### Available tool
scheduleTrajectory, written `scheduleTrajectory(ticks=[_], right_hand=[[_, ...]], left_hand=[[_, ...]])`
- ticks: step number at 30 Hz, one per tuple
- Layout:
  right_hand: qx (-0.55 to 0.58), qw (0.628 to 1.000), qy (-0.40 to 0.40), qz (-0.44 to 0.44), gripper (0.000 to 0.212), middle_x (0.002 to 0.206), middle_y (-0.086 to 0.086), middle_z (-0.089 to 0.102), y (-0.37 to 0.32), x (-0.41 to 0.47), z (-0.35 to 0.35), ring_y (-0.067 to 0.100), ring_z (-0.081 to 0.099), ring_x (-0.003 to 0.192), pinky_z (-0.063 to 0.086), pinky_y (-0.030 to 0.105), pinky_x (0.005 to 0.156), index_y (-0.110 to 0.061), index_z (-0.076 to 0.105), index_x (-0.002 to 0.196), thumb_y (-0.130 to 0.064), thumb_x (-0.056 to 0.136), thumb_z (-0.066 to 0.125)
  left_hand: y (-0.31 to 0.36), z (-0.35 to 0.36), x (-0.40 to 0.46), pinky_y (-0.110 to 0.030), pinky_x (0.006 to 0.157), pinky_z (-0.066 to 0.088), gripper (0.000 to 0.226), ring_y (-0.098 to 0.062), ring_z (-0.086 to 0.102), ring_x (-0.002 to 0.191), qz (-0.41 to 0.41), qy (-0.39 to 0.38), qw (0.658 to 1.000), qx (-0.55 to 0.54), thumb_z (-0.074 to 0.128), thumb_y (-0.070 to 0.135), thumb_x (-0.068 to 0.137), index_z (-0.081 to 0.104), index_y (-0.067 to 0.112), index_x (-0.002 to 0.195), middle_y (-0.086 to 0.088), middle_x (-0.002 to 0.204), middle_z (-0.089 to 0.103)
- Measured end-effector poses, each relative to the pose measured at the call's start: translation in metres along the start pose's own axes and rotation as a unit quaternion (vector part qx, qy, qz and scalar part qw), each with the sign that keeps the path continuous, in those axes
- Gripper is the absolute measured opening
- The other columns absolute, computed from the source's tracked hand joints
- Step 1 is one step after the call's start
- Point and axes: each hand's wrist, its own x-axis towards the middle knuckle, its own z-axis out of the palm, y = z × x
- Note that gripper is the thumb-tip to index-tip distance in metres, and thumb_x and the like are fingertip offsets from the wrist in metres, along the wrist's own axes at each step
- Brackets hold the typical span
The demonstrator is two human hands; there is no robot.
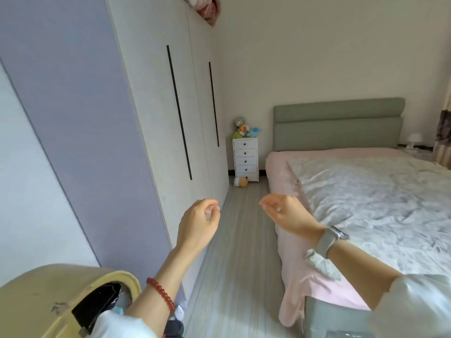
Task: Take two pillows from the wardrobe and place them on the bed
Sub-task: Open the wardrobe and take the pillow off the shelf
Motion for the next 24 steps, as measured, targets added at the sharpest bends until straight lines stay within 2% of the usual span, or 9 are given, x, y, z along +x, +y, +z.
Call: scheduleTrajectory(ticks=[4, 10, 16, 21, 24], right_hand=[[0.03, 0.999, -0.013, 0.02, 0.02, 0.098, 0.005, 0.07, 0.05, 0.08, 0.003, 0.024, 0.061, 0.09, 0.05, 0.038, 0.084, -0.017, 0.064, 0.098, -0.014, 0.088, 0.047], [0.062, 0.996, -0.054, 0.03, 0.022, 0.099, 0.007, 0.069, 0.109, 0.214, 0.029, 0.026, 0.062, 0.092, 0.051, 0.039, 0.082, -0.018, 0.061, 0.103, -0.016, 0.09, 0.044], [0.094, 0.99, -0.1, 0.017, 0.024, 0.099, 0.005, 0.069, 0.141, 0.344, 0.078, 0.021, 0.063, 0.093, 0.048, 0.027, 0.08, -0.018, 0.061, 0.106, -0.013, 0.09, 0.045], [0.117, 0.989, -0.094, -0.022, 0.022, 0.093, 0.006, 0.068, 0.162, 0.476, 0.13, 0.023, 0.063, 0.087, 0.051, 0.035, 0.08, -0.019, 0.062, 0.102, -0.012, 0.089, 0.046], [0.124, 0.987, -0.085, -0.053, 0.022, 0.092, 0.003, 0.066, 0.157, 0.575, 0.158, 0.019, 0.06, 0.081, 0.05, 0.037, 0.08, -0.018, 0.062, 0.101, -0.011, 0.089, 0.046]], left_hand=[[-0.005, 0.054, 0.084, -0.033, 0.082, 0.049, 0.018, -0.015, 0.058, 0.082, -0.04, -0.002, 0.999, -0.011, 0.051, 0.018, 0.088, 0.065, 0.017, 0.1, -0.002, 0.102, 0.067], [-0.046, 0.106, 0.198, -0.033, 0.081, 0.049, 0.019, -0.014, 0.057, 0.085, -0.063, 0.037, 0.997, 0.0, 0.051, 0.015, 0.087, 0.065, 0.018, 0.1, -0.001, 0.103, 0.067], [-0.112, 0.125, 0.313, -0.033, 0.081, 0.048, 0.019, -0.016, 0.057, 0.086, -0.105, 0.089, 0.989, 0.057, 0.05, 0.014, 0.087, 0.064, 0.016, 0.1, -0.004, 0.105, 0.066], [-0.179, 0.149, 0.436, -0.034, 0.082, 0.048, 0.023, -0.021, 0.06, 0.092, -0.119, 0.143, 0.978, 0.093, 0.048, 0.015, 0.088, 0.061, 0.016, 0.107, -0.004, 0.11, 0.064], [-0.213, 0.148, 0.527, -0.033, 0.078, 0.048, 0.027, -0.023, 0.06, 0.094, -0.116, 0.186, 0.968, 0.121, 0.048, 0.016, 0.088, 0.056, 0.015, 0.113, -0.006, 0.112, 0.062]])
